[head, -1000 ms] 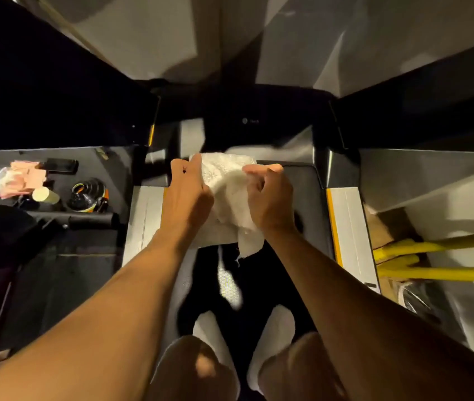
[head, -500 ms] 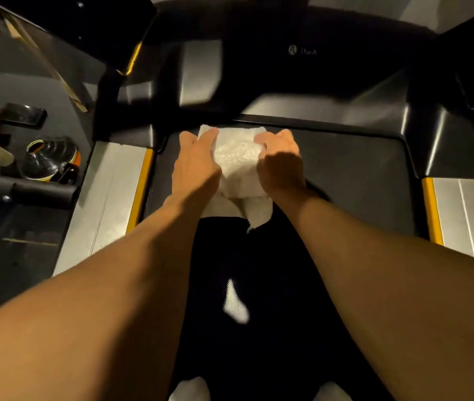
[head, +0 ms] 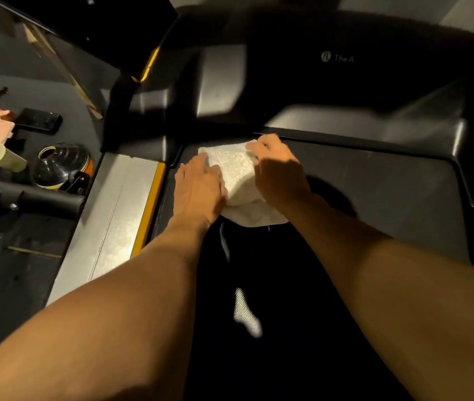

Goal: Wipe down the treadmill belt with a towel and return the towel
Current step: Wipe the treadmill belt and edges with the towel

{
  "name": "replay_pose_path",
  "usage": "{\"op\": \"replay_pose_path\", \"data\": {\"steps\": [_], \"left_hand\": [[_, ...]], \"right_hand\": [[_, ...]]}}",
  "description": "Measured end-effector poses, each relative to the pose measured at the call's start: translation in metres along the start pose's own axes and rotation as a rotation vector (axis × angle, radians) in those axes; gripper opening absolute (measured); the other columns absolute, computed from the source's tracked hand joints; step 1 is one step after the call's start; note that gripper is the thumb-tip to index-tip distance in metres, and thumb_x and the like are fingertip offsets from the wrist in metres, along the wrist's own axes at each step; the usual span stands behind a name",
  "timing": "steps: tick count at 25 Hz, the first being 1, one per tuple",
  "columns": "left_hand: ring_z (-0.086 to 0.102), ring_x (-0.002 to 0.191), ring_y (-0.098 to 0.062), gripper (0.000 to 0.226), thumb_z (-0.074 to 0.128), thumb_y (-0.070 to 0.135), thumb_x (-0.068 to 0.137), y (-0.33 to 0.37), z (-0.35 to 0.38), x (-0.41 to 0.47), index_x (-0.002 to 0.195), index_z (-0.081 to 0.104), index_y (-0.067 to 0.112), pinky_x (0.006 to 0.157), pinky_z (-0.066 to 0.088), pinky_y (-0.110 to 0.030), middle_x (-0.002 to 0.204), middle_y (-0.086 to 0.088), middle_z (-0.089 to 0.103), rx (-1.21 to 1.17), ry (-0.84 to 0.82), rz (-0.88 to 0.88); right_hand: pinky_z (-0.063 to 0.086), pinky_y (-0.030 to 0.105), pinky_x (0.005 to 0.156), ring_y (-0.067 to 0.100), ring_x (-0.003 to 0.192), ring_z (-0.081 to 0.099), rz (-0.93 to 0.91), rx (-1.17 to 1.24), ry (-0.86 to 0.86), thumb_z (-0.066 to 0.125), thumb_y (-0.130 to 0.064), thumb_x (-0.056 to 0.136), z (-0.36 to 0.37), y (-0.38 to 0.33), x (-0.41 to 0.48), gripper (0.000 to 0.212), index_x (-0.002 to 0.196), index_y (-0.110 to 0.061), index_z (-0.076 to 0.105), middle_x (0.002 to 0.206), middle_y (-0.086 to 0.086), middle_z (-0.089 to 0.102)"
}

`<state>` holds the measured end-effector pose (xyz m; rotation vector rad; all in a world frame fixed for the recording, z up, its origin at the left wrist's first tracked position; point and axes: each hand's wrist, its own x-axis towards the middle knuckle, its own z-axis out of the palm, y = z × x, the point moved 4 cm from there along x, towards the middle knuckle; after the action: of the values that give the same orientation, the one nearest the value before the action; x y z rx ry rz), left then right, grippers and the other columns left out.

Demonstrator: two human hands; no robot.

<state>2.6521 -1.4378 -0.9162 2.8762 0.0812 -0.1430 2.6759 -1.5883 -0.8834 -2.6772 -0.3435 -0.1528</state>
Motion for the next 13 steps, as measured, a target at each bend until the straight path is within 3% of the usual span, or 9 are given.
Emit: {"op": "replay_pose_path", "data": {"steps": [1, 3, 5, 7, 9, 11, 13], "left_hand": [[0.025, 0.136, -0.033, 0.04, 0.042, 0.026, 0.095, 0.001, 0.008, -0.003, 0.131, 0.045, 0.011, 0.114, 0.021, -0.039, 0.149, -0.011, 0.028, 0.102, -0.085, 0.092], [0.002, 0.146, -0.033, 0.059, 0.042, 0.025, 0.097, -0.001, 0.023, -0.002, 0.148, 0.018, 0.009, 0.12, 0.005, -0.045, 0.159, -0.013, 0.006, 0.121, -0.208, 0.1], [-0.007, 0.146, -0.032, 0.069, 0.043, 0.029, 0.098, -0.002, 0.025, 0.011, 0.151, 0.004, 0.011, 0.119, 0.0, -0.047, 0.16, -0.012, -0.004, 0.098, -0.179, 0.033], [-0.002, 0.147, -0.03, 0.063, 0.039, 0.026, 0.1, -0.003, 0.018, 0.029, 0.152, 0.008, 0.008, 0.12, 0.002, -0.045, 0.16, -0.014, 0.002, 0.039, -0.108, -0.034], [0.01, 0.146, -0.03, 0.056, 0.038, 0.023, 0.102, -0.003, 0.016, 0.042, 0.15, 0.016, 0.006, 0.118, 0.01, -0.043, 0.158, -0.014, 0.014, 0.026, -0.05, -0.036], [0.032, 0.136, -0.035, 0.056, 0.05, 0.022, 0.097, -0.002, 0.02, 0.044, 0.146, 0.028, 0.005, 0.108, 0.027, -0.048, 0.15, -0.017, 0.033, 0.18, 0.048, 0.033], [0.047, 0.118, -0.037, 0.049, 0.058, 0.02, 0.092, -0.003, 0.023, 0.044, 0.136, 0.044, 0.004, 0.096, 0.037, -0.05, 0.133, -0.017, 0.05, 0.236, 0.127, 0.035]], "right_hand": [[0.048, 0.049, 0.088, 0.039, 0.111, 0.052, -0.039, -0.066, -0.143, 0.047, -0.015, 0.094, 0.014, -0.007, -0.005, 0.033, 0.126, -0.014, 0.056, 0.133, 0.019, 0.049], [0.034, 0.051, 0.103, 0.038, 0.133, 0.033, -0.064, -0.224, -0.404, 0.043, -0.045, 0.094, 0.04, -0.016, -0.016, 0.057, 0.143, -0.016, 0.034, 0.151, 0.019, 0.026], [0.024, 0.057, 0.107, 0.039, 0.14, 0.018, -0.005, -0.295, -0.469, 0.043, -0.063, 0.086, 0.052, -0.023, -0.012, 0.083, 0.149, -0.016, 0.015, 0.156, 0.019, 0.011], [0.023, 0.06, 0.106, 0.04, 0.141, 0.016, 0.073, -0.281, -0.485, 0.05, -0.071, 0.078, 0.063, -0.029, 0.001, 0.097, 0.149, -0.018, 0.01, 0.155, 0.018, 0.011], [0.026, 0.056, 0.105, 0.038, 0.14, 0.019, 0.119, -0.267, -0.463, 0.06, -0.061, 0.079, 0.071, -0.034, 0.015, 0.089, 0.146, -0.017, 0.021, 0.152, 0.019, 0.02], [0.026, 0.052, 0.105, 0.034, 0.136, 0.027, 0.112, -0.323, -0.365, 0.055, -0.041, 0.09, 0.074, -0.037, 0.026, 0.055, 0.136, -0.016, 0.038, 0.146, 0.016, 0.031], [0.026, 0.049, 0.105, 0.032, 0.13, 0.031, 0.114, -0.32, -0.271, 0.048, -0.03, 0.094, 0.077, -0.036, 0.031, 0.037, 0.128, -0.017, 0.046, 0.141, 0.012, 0.036]]}}
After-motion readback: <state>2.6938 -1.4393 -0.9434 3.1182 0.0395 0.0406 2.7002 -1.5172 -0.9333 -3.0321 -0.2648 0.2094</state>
